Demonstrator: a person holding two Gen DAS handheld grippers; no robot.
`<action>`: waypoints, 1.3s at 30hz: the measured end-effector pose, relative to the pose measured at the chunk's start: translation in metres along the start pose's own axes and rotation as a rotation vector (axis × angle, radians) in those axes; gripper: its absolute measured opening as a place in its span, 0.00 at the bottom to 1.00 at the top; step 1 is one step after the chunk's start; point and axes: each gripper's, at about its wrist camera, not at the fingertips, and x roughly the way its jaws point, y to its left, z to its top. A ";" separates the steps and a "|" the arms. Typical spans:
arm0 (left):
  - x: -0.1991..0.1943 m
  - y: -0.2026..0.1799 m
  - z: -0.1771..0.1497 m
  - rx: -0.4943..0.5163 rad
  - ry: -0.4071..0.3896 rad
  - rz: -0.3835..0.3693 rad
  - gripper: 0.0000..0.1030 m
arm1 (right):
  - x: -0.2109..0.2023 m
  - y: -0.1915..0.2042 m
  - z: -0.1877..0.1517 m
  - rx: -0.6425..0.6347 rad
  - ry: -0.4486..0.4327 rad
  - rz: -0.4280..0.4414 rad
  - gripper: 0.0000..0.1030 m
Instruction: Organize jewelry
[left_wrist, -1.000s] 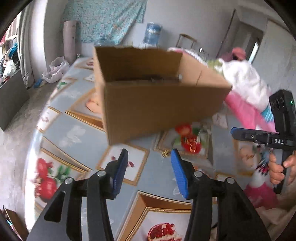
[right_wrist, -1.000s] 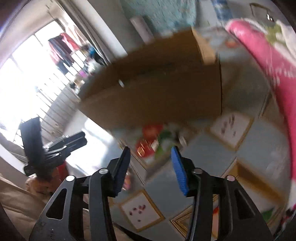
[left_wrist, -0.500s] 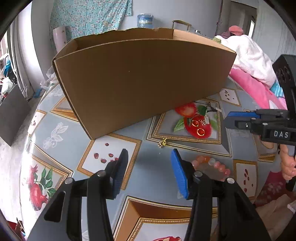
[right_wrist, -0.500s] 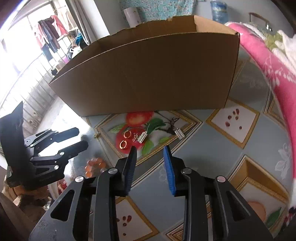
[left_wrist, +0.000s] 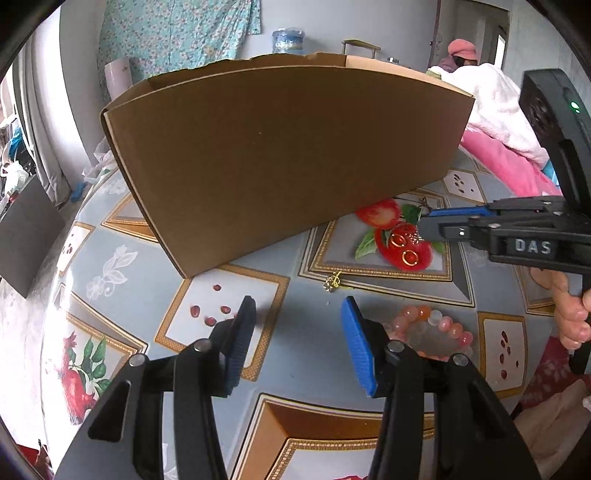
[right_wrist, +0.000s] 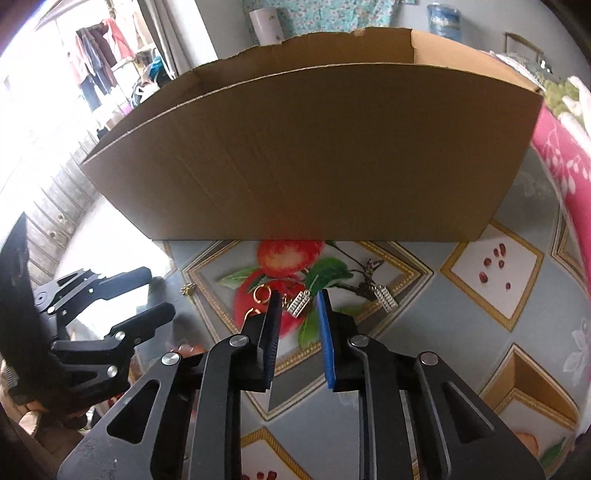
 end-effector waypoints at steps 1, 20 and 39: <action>0.000 0.000 0.000 0.000 -0.002 -0.001 0.45 | 0.004 0.003 0.002 -0.004 0.003 -0.012 0.15; -0.003 0.002 -0.003 -0.003 -0.012 0.008 0.45 | -0.009 -0.012 -0.013 0.051 0.058 -0.006 0.00; -0.034 -0.050 0.015 0.139 -0.089 -0.222 0.45 | -0.041 -0.077 -0.046 0.448 -0.010 0.560 0.00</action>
